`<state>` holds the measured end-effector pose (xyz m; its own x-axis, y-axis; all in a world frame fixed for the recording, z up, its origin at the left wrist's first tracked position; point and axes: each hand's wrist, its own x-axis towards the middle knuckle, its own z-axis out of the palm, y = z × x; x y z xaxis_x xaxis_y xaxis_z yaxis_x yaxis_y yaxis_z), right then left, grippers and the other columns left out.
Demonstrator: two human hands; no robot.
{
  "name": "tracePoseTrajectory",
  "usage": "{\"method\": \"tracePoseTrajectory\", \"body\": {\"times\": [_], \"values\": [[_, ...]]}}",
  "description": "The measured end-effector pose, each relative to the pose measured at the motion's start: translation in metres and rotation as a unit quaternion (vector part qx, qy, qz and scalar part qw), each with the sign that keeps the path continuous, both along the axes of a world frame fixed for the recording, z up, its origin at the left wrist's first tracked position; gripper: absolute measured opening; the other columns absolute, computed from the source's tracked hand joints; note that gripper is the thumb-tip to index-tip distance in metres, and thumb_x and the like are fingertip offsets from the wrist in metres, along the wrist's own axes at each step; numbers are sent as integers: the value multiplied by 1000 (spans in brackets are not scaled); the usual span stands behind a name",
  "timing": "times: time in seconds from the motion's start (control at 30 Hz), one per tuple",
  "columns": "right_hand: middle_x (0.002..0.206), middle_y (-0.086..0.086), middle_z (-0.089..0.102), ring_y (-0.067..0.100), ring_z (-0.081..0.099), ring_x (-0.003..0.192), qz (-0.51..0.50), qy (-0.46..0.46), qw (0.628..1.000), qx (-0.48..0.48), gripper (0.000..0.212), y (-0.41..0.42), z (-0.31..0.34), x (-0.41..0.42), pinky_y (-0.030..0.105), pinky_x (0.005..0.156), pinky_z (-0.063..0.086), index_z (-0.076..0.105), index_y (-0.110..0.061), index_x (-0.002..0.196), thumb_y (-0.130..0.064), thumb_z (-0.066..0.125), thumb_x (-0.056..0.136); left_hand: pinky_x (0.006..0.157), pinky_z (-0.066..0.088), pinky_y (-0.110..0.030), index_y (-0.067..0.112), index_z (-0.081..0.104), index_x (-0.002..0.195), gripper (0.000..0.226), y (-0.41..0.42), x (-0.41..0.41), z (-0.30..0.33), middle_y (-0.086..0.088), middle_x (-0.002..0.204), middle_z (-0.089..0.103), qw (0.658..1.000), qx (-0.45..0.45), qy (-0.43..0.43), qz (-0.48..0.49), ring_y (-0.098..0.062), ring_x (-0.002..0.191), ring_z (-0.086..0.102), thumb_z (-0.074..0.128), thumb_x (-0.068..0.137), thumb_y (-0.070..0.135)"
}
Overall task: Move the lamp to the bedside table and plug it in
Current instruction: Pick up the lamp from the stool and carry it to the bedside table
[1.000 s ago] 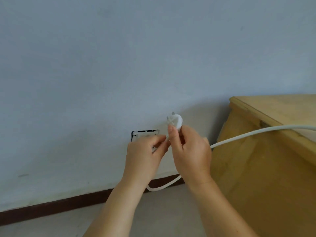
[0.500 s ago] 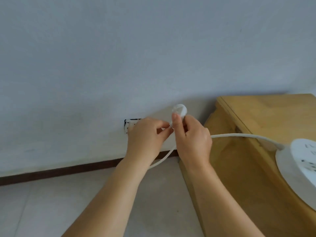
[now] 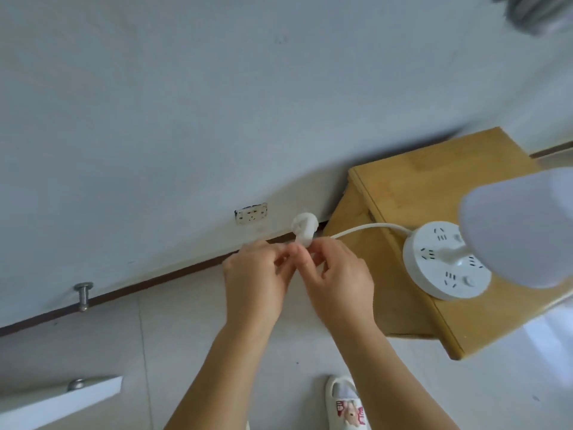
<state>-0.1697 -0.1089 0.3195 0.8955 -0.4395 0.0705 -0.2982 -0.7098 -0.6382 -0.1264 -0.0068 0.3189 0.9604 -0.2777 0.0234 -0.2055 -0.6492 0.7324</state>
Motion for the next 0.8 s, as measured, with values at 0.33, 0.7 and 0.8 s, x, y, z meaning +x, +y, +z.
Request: {"method": "tracePoseTrajectory", "body": {"times": [0.33,0.7,0.8], "values": [[87,-16,53,9,51,86,-117,-27,993,7,27,-38,122,-49,24,70,35,59,-23,96,-47,50,86,69,48,-40,23,71,78,18,-42,-32,108,4,66,61,998,-25,44,-30,-18,69,59,62,81,38],[151,7,18,29,11,138,-171,147,959,-173,73,-144,168,-71,43,110,15,25,-29,139,-44,62,78,71,40,-34,26,68,78,10,-109,-64,156,10,60,49,994,-8,106,-6,-16,72,54,63,81,34],[155,5,-8,32,-11,141,-127,228,952,-162,101,-172,163,-63,51,112,2,-3,-36,142,-52,68,71,65,36,-31,25,66,72,13,-121,-64,159,6,63,54,994,8,105,-8,-17,70,54,63,80,35]]}}
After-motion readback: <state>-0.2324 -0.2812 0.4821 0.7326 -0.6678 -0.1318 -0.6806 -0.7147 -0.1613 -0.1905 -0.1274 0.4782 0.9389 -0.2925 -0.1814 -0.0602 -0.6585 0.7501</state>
